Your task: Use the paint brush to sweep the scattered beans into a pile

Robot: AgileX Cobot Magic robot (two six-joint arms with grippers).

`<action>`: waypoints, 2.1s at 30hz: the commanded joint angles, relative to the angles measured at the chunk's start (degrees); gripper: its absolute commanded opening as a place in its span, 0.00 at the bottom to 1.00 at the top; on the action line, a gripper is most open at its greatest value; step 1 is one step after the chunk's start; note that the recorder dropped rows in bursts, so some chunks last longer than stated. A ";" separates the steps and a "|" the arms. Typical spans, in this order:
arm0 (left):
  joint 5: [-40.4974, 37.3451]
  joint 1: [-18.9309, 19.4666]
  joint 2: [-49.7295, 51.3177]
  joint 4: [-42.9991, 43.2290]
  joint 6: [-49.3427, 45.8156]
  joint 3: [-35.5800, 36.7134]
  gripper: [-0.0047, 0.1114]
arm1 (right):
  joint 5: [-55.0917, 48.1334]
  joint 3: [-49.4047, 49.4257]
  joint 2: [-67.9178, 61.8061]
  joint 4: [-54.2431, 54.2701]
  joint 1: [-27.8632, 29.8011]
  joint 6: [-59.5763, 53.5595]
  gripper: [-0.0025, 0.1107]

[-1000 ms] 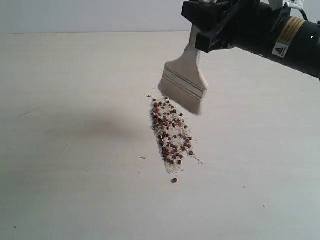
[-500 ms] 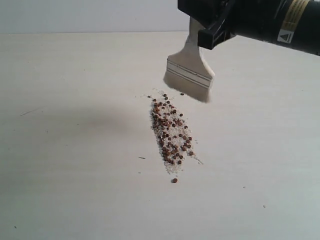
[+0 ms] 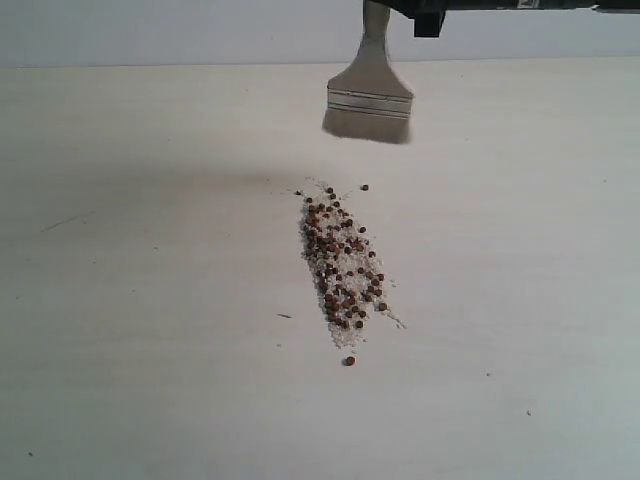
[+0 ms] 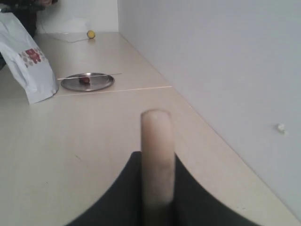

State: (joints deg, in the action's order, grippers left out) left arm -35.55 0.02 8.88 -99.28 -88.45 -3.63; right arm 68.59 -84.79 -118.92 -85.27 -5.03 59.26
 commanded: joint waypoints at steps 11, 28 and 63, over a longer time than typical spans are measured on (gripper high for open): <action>-0.17 0.16 -0.50 -0.67 0.38 0.43 0.04 | 1.38 -19.63 -17.38 2.69 -0.81 2.93 0.02; -0.09 0.16 -0.50 -0.67 0.38 0.43 0.04 | 1.38 -20.25 -20.17 -5.95 -4.66 18.14 0.02; -0.09 0.16 -0.50 -0.67 0.38 0.43 0.04 | 1.38 -20.25 -13.38 -10.86 -5.81 18.57 0.02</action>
State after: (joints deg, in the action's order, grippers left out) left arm -35.55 0.02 8.88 -99.28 -88.45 -3.63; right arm 69.71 -104.84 -133.10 -99.44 -10.80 81.25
